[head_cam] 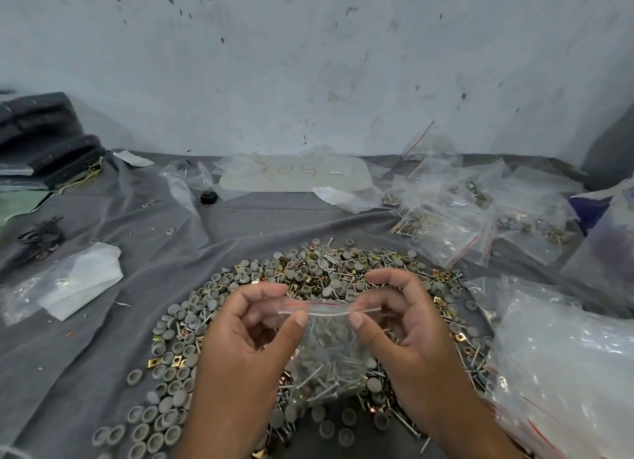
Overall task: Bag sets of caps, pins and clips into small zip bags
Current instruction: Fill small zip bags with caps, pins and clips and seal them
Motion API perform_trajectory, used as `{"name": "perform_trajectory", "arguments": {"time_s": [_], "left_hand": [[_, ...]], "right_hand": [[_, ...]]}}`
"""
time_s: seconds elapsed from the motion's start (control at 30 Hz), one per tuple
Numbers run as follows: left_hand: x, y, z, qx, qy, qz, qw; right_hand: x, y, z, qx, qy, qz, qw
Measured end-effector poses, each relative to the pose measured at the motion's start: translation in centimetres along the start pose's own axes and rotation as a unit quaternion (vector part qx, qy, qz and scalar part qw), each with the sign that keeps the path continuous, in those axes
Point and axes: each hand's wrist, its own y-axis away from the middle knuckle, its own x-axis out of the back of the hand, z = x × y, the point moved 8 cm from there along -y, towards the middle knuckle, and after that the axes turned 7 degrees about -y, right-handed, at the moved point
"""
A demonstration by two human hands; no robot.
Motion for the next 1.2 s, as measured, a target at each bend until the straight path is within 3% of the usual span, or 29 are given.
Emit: {"name": "perform_trajectory", "arguments": {"time_s": [0.13, 0.67, 1.03, 1.2], "left_hand": [[-0.9, 0.4, -0.1, -0.002, -0.025, -0.039, 0.999], [-1.3, 0.9, 0.0, -0.005, -0.067, -0.054, 0.996], [-0.3, 0.3, 0.0, 0.007, -0.02, -0.042, 0.999], [0.0, 0.3, 0.0, 0.019, -0.009, -0.04, 0.999]], "right_hand": [[-0.8, 0.3, -0.1, -0.001, 0.002, -0.019, 1.0], [-1.8, 0.6, -0.5, 0.009, 0.036, -0.027, 0.999], [-1.0, 0.5, -0.5, 0.004, -0.011, -0.001, 1.0], [-0.4, 0.2, 0.0, -0.042, -0.066, 0.003, 0.997]]}}
